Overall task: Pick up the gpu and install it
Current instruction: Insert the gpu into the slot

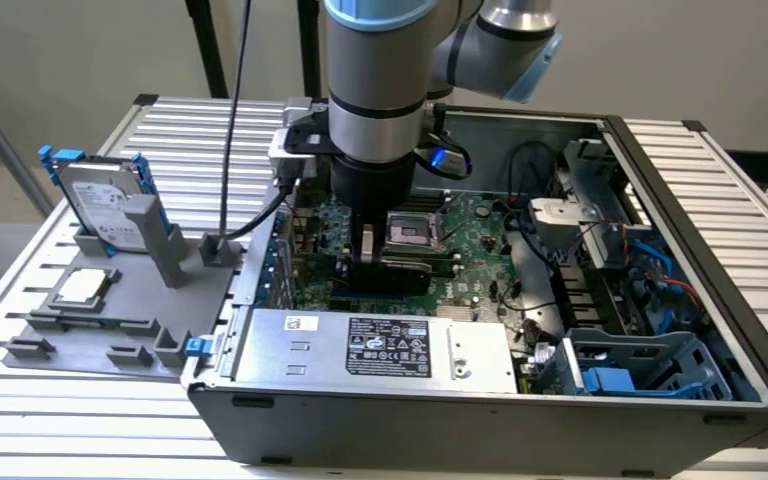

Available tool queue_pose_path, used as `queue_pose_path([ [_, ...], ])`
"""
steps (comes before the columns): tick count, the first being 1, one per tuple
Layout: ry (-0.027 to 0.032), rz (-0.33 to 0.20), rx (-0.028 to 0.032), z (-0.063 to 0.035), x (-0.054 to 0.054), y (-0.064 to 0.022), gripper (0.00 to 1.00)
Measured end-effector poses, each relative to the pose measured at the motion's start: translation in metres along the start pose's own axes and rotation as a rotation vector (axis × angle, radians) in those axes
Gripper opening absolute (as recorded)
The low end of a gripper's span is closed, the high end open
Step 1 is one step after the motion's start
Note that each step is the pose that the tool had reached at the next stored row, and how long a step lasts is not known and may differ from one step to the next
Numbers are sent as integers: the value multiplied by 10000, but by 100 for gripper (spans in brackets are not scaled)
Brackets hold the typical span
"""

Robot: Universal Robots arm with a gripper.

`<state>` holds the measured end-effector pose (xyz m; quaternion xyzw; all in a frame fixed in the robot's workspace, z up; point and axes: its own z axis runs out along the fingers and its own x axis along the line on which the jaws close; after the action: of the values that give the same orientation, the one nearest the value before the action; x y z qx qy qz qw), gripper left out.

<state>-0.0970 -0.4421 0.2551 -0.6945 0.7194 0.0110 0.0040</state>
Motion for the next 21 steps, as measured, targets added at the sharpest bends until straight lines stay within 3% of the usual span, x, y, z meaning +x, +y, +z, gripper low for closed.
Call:
queue_pose_path([
  [21,-2,0,1,18,0,20,27],
])
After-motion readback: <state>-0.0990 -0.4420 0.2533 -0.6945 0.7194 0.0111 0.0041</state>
